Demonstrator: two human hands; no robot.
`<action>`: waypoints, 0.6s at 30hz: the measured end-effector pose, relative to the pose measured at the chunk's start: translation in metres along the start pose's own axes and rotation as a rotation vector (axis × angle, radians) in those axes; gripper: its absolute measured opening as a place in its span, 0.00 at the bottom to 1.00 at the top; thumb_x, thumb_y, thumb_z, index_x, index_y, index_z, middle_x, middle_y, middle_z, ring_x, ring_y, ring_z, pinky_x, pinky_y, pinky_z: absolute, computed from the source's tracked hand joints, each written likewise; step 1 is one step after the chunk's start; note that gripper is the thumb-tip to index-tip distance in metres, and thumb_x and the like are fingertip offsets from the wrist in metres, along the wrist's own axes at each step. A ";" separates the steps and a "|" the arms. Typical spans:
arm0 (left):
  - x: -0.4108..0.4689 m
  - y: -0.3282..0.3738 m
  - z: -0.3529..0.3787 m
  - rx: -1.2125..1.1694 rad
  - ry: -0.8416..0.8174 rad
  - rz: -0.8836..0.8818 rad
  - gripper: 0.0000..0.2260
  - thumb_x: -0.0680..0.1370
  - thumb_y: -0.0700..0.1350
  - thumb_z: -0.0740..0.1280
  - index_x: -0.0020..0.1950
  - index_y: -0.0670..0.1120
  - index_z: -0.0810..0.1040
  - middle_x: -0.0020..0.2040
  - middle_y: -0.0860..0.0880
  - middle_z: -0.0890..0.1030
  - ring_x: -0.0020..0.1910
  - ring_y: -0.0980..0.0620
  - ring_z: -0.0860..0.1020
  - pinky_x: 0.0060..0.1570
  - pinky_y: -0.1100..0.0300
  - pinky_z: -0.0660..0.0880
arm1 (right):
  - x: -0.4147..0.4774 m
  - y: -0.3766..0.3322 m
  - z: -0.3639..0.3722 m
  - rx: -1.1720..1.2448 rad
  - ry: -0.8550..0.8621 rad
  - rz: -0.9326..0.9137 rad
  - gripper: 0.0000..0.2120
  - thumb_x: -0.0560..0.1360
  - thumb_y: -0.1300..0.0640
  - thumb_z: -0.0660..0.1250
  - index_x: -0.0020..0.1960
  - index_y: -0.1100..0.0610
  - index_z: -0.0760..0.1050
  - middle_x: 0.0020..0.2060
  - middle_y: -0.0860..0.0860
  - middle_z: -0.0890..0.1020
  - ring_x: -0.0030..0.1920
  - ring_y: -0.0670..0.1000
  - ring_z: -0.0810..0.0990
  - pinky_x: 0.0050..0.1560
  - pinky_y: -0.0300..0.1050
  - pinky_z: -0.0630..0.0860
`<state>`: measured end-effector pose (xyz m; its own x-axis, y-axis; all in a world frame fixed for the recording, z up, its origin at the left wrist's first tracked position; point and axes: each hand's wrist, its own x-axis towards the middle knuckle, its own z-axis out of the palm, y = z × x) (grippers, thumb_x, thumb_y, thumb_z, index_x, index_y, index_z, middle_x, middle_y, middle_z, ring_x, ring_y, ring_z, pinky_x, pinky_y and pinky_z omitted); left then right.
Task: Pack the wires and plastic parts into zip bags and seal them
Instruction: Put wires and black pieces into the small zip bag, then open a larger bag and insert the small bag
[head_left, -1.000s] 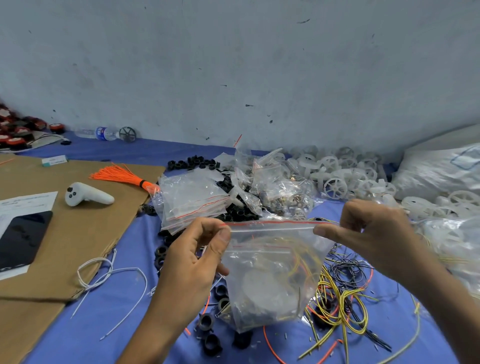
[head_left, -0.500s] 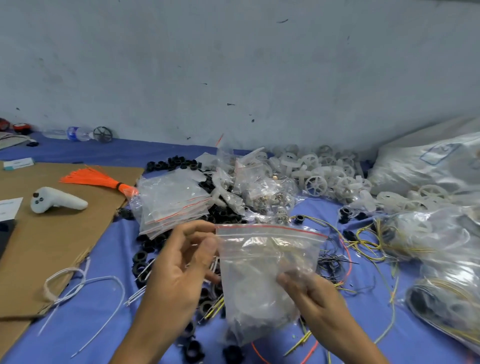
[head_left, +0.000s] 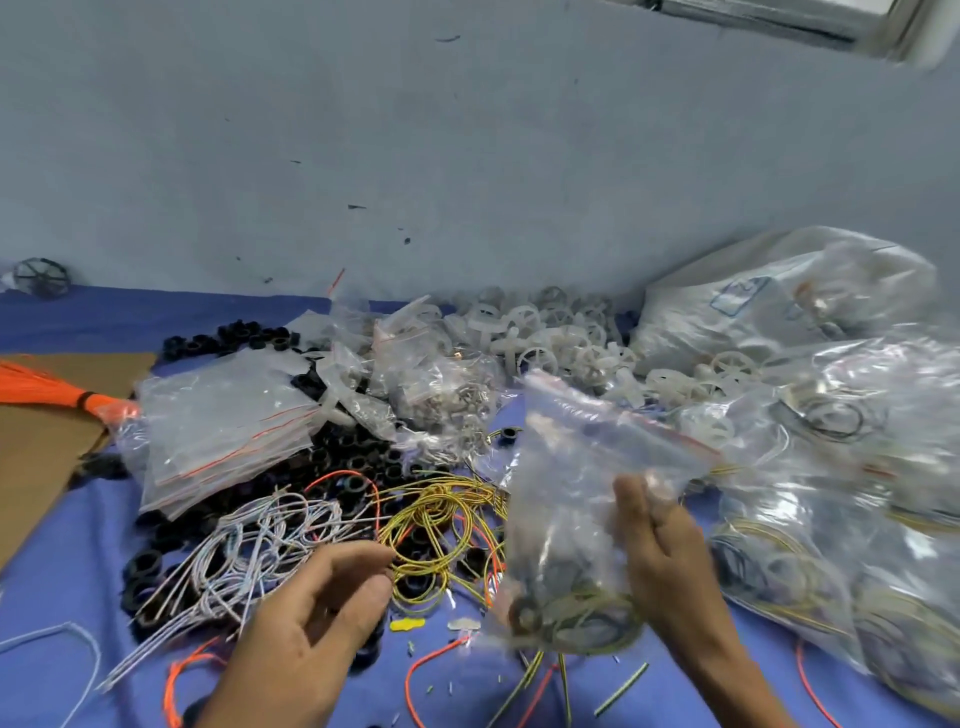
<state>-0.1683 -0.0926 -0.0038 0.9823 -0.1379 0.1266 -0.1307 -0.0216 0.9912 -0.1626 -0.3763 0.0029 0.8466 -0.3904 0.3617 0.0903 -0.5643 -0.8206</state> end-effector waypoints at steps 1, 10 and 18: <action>-0.001 -0.003 -0.003 0.004 0.012 -0.016 0.10 0.72 0.44 0.70 0.46 0.60 0.84 0.46 0.50 0.87 0.44 0.56 0.84 0.43 0.69 0.78 | 0.009 0.004 -0.010 0.003 0.049 -0.005 0.21 0.79 0.39 0.55 0.33 0.49 0.72 0.22 0.46 0.72 0.24 0.42 0.67 0.28 0.46 0.64; -0.015 -0.023 -0.043 0.133 0.226 -0.067 0.19 0.77 0.32 0.68 0.46 0.57 0.85 0.42 0.48 0.87 0.40 0.58 0.84 0.40 0.70 0.77 | 0.119 0.094 -0.124 -0.426 0.356 0.397 0.28 0.75 0.46 0.70 0.64 0.64 0.67 0.59 0.66 0.75 0.57 0.65 0.75 0.57 0.59 0.73; -0.015 -0.021 -0.039 0.111 0.255 -0.083 0.18 0.77 0.32 0.68 0.44 0.57 0.85 0.41 0.48 0.87 0.40 0.57 0.84 0.39 0.71 0.77 | 0.112 0.102 -0.085 -1.181 -0.087 -0.091 0.20 0.77 0.44 0.58 0.68 0.41 0.72 0.71 0.50 0.72 0.71 0.57 0.67 0.66 0.59 0.64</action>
<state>-0.1753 -0.0515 -0.0253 0.9904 0.1223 0.0644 -0.0480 -0.1323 0.9900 -0.1027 -0.5393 -0.0029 0.8992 -0.2888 0.3286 -0.3486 -0.9269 0.1393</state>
